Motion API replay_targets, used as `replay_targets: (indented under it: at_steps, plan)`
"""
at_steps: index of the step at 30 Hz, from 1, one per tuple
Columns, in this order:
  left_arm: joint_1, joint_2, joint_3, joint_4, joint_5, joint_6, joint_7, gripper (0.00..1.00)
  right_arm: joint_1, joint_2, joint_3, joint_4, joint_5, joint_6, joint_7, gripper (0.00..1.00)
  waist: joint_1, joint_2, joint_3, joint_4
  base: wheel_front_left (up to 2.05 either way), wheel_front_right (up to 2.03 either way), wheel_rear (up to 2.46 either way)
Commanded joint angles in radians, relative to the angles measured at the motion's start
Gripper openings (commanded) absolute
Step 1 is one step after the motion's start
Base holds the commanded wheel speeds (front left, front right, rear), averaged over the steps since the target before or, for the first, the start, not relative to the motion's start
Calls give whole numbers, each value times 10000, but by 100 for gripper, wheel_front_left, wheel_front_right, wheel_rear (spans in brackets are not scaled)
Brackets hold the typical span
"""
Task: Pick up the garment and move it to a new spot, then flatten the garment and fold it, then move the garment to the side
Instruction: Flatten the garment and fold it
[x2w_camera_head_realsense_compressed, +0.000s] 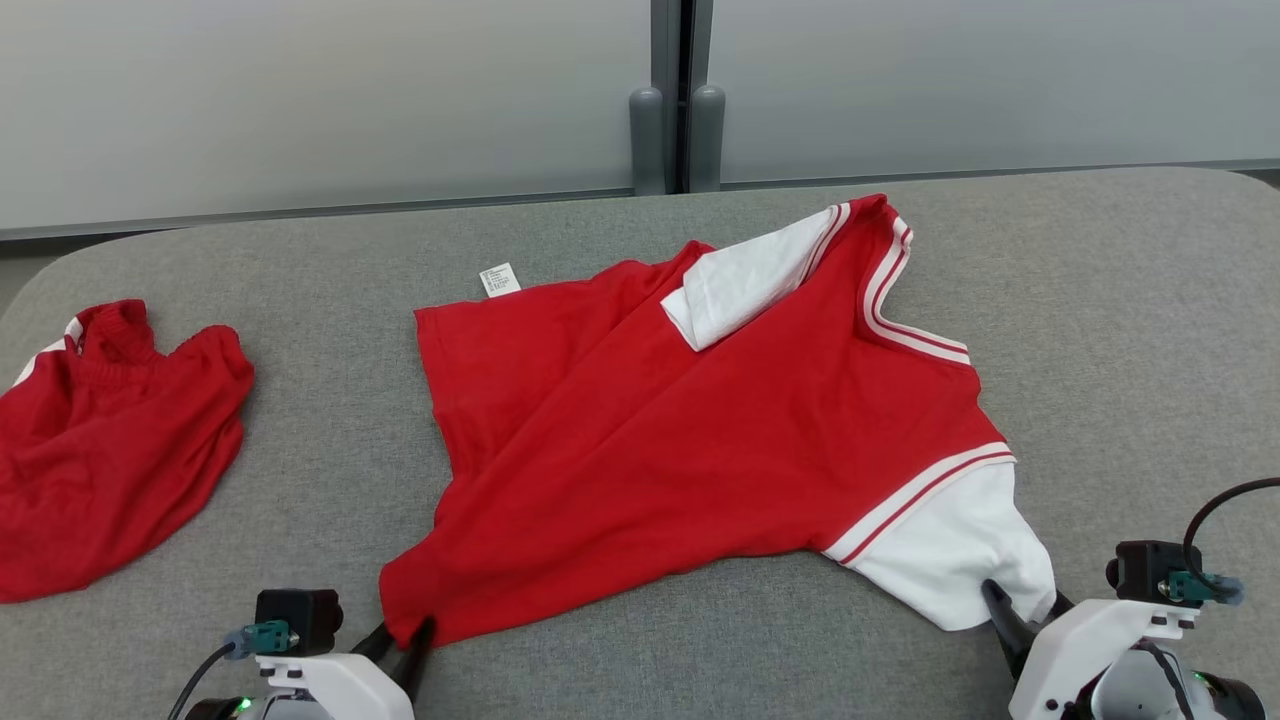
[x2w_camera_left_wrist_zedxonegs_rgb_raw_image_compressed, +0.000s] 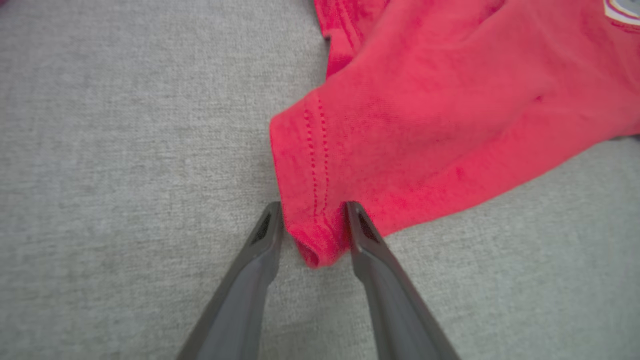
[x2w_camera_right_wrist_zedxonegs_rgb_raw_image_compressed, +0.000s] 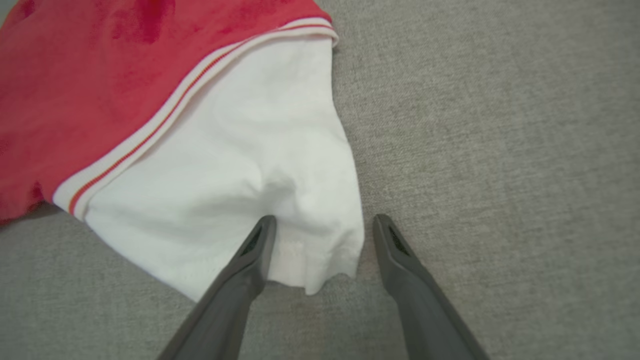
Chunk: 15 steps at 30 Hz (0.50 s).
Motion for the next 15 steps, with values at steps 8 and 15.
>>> replay_targets:
  at_steps: [8, 15]
  plan:
    - [-88, 122, -154, 42, -83, -132, -195, 0, 21, -214, 297, 97, 355, 6, -381, 0, 0, 0, -150, 56, 0, 0, 0]
    - [79, 278, -191, -573, 92, -21, -443, 0, 227, -452, 687, -783, 1111, 6, -942, 0, 0, 0, -522, 135, 0, 0, 0]
